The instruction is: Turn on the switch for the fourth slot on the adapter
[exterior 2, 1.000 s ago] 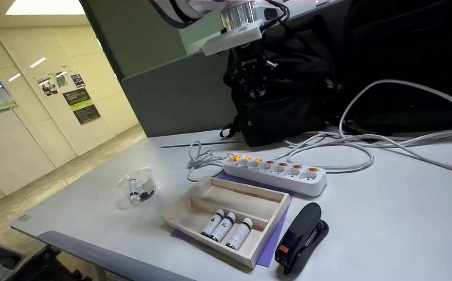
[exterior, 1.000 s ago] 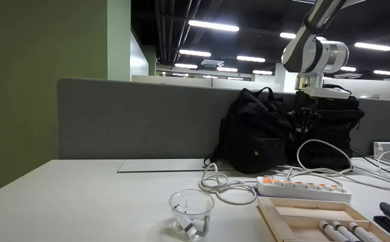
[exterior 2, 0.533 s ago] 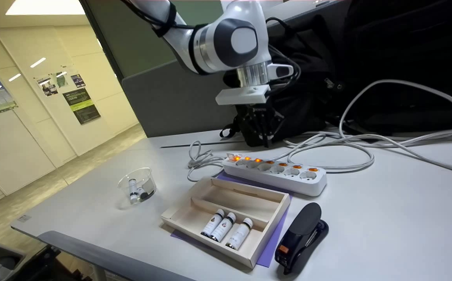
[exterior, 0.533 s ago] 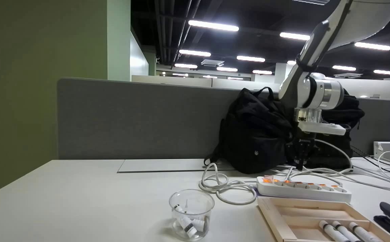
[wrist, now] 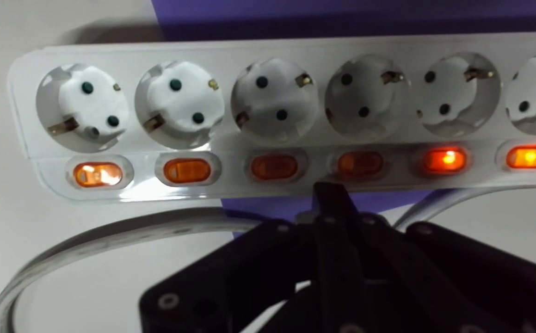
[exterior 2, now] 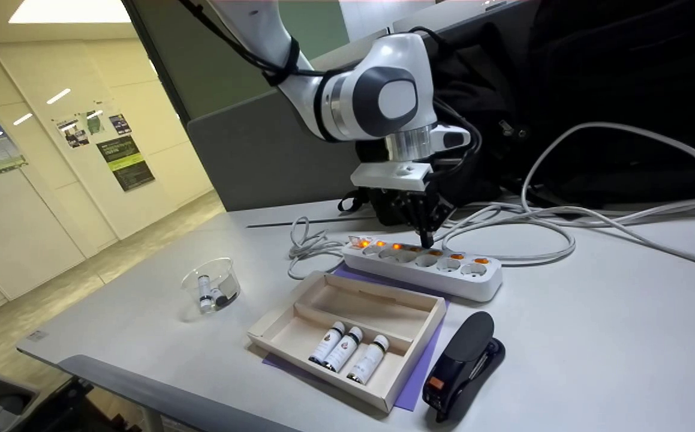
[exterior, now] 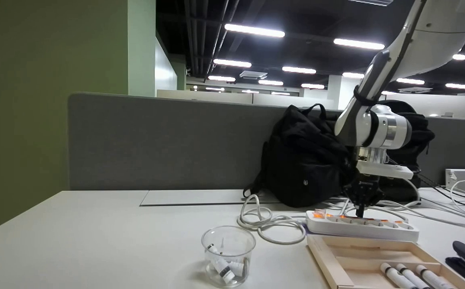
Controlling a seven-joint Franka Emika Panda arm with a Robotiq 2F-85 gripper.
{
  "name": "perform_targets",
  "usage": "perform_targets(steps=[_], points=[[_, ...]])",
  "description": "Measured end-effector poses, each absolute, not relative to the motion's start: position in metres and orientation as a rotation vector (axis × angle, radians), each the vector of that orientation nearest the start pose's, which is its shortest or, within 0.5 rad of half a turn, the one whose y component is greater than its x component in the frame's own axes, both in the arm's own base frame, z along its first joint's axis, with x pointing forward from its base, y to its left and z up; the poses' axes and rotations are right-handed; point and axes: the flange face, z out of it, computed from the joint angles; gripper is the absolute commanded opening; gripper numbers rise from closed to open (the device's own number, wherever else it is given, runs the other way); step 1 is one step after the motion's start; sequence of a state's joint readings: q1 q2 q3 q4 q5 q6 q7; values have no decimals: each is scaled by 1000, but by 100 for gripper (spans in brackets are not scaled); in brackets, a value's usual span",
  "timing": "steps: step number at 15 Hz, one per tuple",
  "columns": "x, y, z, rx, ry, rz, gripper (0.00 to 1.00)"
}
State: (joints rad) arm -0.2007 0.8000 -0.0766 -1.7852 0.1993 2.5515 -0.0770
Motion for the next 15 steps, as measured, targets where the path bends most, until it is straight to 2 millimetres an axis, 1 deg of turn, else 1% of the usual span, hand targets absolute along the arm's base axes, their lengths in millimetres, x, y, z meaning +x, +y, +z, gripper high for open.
perform_targets(steps=[4,10,15], points=[[623,-176,104,-3033,530,16,0],[624,-173,109,-3009,525,124,0],[625,-172,110,-3007,529,135,0]])
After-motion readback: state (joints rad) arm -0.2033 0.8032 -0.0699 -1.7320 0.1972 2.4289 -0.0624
